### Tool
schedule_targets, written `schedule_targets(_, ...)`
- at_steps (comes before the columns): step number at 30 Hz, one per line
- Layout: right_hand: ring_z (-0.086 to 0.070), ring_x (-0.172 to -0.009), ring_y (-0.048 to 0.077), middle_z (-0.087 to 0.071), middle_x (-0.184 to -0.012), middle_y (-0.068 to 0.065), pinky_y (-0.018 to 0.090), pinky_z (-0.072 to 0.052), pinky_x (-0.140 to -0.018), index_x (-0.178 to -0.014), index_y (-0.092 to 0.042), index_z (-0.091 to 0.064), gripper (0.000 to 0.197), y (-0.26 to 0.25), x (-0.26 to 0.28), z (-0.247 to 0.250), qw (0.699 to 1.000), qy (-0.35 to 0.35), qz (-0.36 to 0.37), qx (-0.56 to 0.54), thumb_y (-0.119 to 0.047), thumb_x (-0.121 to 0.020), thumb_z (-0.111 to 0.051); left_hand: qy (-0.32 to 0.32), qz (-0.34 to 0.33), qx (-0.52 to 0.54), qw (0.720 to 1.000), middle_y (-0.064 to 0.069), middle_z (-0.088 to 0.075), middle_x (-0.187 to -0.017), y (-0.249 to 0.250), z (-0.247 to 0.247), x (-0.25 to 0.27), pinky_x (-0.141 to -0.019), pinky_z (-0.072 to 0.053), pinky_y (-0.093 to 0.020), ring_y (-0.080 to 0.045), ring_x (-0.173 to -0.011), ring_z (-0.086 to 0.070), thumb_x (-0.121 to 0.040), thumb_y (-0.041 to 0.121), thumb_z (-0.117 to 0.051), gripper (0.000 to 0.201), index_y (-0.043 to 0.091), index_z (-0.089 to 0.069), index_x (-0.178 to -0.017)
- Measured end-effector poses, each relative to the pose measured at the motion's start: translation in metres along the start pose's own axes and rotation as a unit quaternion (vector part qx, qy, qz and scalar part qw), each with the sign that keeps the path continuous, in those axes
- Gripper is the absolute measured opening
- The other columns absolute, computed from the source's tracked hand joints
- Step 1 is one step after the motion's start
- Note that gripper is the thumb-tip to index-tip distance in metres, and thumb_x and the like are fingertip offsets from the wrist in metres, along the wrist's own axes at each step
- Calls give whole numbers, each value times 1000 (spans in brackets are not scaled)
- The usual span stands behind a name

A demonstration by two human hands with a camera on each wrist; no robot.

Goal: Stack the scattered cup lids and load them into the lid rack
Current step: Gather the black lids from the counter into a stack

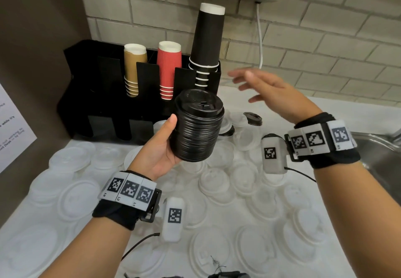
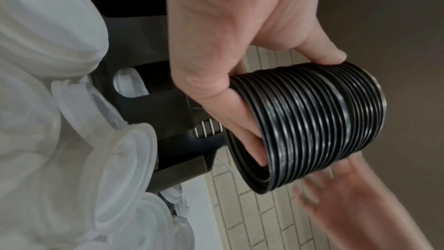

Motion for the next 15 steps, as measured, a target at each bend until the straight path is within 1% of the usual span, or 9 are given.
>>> schedule_targets(2,-59,-106,14,-62,-114,-9,27,-48,-80,-114,-38,-61,25,50,-5,27,991,73,-106,-18,-33,-103,-39,9,-5,-6,1000,-8,-66,-126,1,0,-2,-84,-56,-36,-23,-119,-61,-69,56,-70,54,23,-74,-111)
schedule_targets(4,-55,-102,20,-59,-116,2,34,-46,-81,-121,-20,-58,26,110,-5,42,961,112,-253,-7,-25,-102,-40,14,-14,-20,1000,-8,-67,-124,5,0,-2,-82,-57,-36,-24,-117,-62,-69,56,-68,52,24,-75,-109)
schedule_targets(6,-51,-104,23,-55,-122,9,39,-46,-87,-126,-6,-53,32,167,2,46,917,92,-386,40,-24,-102,-42,17,-14,-30,999,-8,-67,-124,6,0,-4,-81,-57,-37,-24,-117,-63,-68,57,-68,52,24,-75,-108)
schedule_targets(7,-52,-109,26,-54,-129,12,42,-46,-95,-127,-3,-52,34,189,5,45,898,51,-425,99,-25,-101,-43,17,-14,-33,999,-8,-67,-124,7,0,-6,-80,-57,-38,-25,-117,-62,-68,57,-69,52,25,-75,-109)
schedule_targets(9,-49,-123,31,-48,-141,12,43,-40,-106,-134,-7,-49,46,221,8,41,853,-50,-447,263,-35,-98,-48,14,-14,-36,999,-7,-67,-124,7,0,-9,-79,-57,-37,-24,-116,-63,-69,57,-68,52,25,-75,-109)
schedule_targets(10,-46,-128,30,-46,-144,9,41,-37,-107,-138,-11,-47,54,230,10,40,831,-78,-443,328,-43,-94,-51,13,-14,-33,999,-7,-67,-124,8,0,-11,-79,-57,-36,-23,-116,-63,-70,57,-67,52,25,-74,-110)
schedule_targets(11,-43,-132,29,-44,-146,7,39,-35,-108,-140,-16,-45,61,237,13,38,816,-93,-446,357,-50,-90,-53,12,-14,-28,999,-7,-67,-124,8,-1,-12,-80,-57,-36,-23,-117,-63,-70,56,-67,52,24,-74,-111)
schedule_targets(13,-40,-135,29,-41,-149,6,39,-32,-108,-142,-20,-41,67,248,17,36,808,-102,-455,361,-54,-86,-55,15,-12,-17,1000,-8,-66,-126,8,0,-16,-80,-57,-35,-23,-117,-63,-69,55,-70,55,23,-73,-114)
schedule_targets(15,-33,-139,29,-34,-154,6,39,-28,-110,-148,-23,-33,69,258,22,34,812,-109,-475,322,-51,-89,-55,13,-11,-15,1000,-9,-65,-128,9,1,-19,-79,-57,-36,-24,-117,-62,-64,56,-77,62,22,-72,-115)
Point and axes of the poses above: each hand's wrist, its own x-axis away from the middle knuckle, its own z-axis out of the back of the hand, y = z × x, the point moved 7 cm from there along -x, towards the middle knuckle
